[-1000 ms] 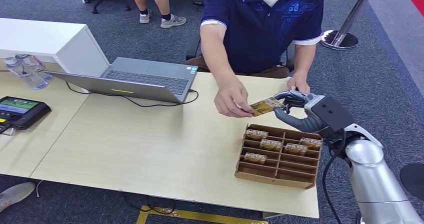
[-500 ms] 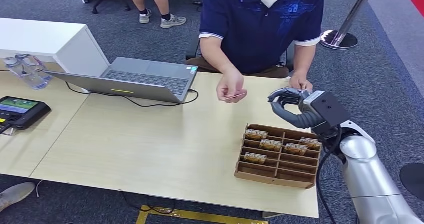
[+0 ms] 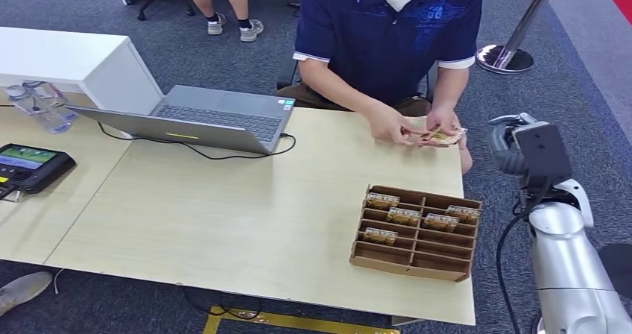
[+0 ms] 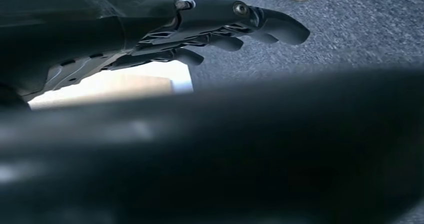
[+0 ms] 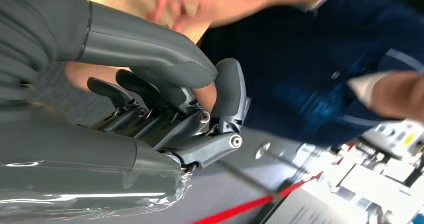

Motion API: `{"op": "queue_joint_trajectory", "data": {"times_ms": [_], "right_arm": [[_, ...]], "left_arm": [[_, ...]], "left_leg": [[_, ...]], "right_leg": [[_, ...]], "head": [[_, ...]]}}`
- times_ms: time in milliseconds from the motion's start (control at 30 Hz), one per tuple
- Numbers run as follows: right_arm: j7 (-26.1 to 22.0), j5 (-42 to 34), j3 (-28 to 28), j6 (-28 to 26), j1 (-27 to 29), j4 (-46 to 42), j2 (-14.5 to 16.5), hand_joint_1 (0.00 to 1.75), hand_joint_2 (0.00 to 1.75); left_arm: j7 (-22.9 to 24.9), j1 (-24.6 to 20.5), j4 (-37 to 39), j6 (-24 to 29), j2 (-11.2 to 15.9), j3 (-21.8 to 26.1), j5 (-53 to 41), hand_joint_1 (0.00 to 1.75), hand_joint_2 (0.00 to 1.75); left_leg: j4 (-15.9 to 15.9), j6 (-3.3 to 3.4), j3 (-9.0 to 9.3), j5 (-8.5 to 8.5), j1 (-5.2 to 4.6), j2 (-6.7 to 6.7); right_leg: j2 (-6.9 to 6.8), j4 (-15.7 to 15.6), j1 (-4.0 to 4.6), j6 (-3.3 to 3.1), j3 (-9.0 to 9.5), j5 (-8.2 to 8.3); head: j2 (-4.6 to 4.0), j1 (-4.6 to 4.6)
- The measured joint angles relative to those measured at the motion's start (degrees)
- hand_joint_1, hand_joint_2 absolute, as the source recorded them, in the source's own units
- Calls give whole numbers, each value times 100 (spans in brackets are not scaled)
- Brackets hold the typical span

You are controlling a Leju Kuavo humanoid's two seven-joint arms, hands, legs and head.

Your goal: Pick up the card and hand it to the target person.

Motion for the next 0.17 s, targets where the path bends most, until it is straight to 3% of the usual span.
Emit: {"op": "queue_joint_trajectory", "data": {"times_ms": [167], "right_arm": [[-24,301,-497,-378,135,238,1,163,175]], "left_arm": [[53,0,0,29,-5,0,-5,0,0]], "left_leg": [[0,0,0,0,0,-3]], "right_leg": [[-3,-1,0,0,0,0]], "head": [[0,0]]}}
